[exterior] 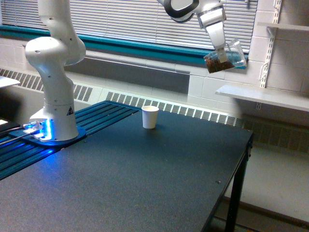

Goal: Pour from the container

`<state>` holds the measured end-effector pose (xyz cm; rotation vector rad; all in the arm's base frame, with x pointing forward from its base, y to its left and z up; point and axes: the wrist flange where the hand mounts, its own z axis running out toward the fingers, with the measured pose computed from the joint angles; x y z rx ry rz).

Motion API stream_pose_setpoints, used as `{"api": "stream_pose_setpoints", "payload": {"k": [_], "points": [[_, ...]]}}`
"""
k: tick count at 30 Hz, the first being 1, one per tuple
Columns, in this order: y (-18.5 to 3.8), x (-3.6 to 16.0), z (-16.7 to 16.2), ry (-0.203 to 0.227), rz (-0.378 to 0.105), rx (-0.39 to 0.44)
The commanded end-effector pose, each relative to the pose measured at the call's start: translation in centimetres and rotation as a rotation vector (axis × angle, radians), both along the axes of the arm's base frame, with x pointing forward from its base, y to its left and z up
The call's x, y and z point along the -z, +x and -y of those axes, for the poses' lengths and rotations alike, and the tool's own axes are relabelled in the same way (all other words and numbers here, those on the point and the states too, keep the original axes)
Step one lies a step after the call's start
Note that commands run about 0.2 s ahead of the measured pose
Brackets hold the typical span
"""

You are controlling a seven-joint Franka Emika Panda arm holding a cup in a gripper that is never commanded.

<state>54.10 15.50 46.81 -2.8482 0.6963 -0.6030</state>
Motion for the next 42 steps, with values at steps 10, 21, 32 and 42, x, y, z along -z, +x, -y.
{"api": "stream_pose_setpoints", "payload": {"k": [10, 21, 32, 42], "points": [[-4.7, 0.2, -7.2, -0.06, 0.001, -0.127], [-8.9, 1.3, -10.5, -0.086, -0.009, -0.158], [-13.9, 2.8, -13.3, -0.11, -0.028, -0.185], [-17.5, 4.2, -14.4, -0.121, -0.055, -0.175]]}}
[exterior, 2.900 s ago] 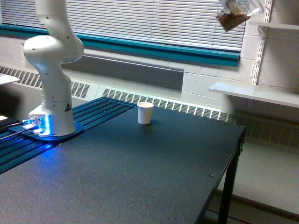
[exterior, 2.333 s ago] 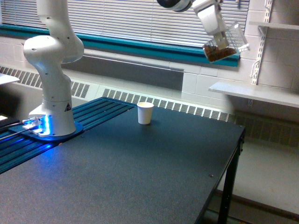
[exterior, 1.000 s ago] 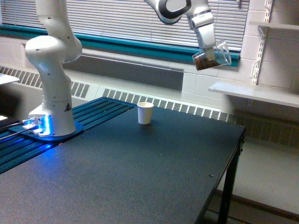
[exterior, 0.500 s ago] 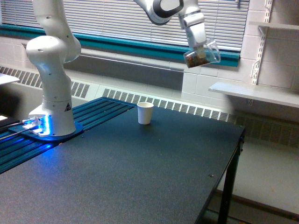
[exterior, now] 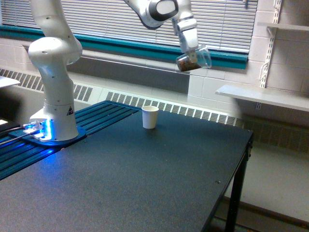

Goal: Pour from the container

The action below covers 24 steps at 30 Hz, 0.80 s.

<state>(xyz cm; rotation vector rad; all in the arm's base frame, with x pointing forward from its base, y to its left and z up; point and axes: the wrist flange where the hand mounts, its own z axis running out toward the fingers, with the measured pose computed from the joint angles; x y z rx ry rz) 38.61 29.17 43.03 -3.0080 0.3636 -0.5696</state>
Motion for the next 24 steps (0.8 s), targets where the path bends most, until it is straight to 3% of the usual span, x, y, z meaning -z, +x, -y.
{"api": "stream_pose_setpoints", "payload": {"k": [1, 24], "points": [[-2.3, 0.6, -0.7, 0.004, -0.011, 0.043], [-9.4, 3.5, -2.3, -0.001, -0.058, 0.11]]}}
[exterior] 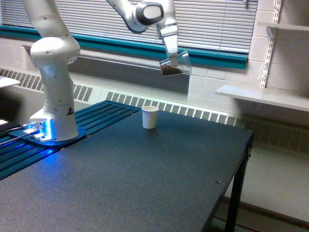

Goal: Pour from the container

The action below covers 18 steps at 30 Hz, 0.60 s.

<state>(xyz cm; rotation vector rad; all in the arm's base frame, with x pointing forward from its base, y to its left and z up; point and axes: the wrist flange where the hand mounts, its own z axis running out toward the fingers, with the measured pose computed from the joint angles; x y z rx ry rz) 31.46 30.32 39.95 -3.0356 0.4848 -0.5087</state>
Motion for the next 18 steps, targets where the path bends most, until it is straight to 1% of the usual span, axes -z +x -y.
{"api": "stream_pose_setpoints", "payload": {"k": [1, 8, 10, 13, 15, 18], "points": [[-2.5, 0.6, -1.3, 0.011, -0.013, 0.03], [-4.6, 1.4, -2.2, 0.009, -0.027, 0.034], [-5.2, 1.5, -2.6, 0.02, -0.028, 0.038], [-6.0, 1.8, -2.7, 0.02, -0.033, 0.046], [-6.6, 2.1, -2.8, 0.029, -0.038, 0.056], [-7.6, 2.8, -2.7, 0.023, -0.052, 0.076]]}}
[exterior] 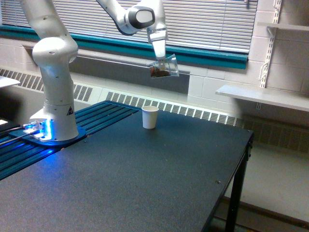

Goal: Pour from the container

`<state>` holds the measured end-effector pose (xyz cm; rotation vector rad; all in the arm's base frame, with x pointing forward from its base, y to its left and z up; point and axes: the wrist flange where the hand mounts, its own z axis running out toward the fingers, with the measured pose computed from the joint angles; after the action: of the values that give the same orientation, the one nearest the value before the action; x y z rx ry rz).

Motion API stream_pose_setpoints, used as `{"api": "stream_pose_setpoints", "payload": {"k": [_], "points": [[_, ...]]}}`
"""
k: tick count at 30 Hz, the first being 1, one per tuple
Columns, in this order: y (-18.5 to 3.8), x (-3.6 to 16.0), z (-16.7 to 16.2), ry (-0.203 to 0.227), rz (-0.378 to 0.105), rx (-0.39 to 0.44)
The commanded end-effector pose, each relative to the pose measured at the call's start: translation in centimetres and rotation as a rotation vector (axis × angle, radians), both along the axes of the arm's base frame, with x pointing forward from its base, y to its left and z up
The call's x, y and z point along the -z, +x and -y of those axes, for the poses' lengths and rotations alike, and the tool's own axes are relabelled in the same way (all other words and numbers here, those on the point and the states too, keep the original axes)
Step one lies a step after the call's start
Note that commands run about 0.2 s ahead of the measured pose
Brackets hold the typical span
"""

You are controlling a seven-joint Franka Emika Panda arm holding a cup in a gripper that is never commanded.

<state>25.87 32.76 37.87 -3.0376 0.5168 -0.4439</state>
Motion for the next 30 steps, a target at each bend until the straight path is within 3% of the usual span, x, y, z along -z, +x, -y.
{"api": "stream_pose_setpoints", "payload": {"k": [1, 20, 30], "points": [[-2.2, 0.8, -0.2, 0.011, -0.015, 0.062], [-7.7, 3.8, 1.7, 0.053, -0.085, 0.225], [-9.4, 5.6, 2.7, 0.09, -0.125, 0.289]]}}
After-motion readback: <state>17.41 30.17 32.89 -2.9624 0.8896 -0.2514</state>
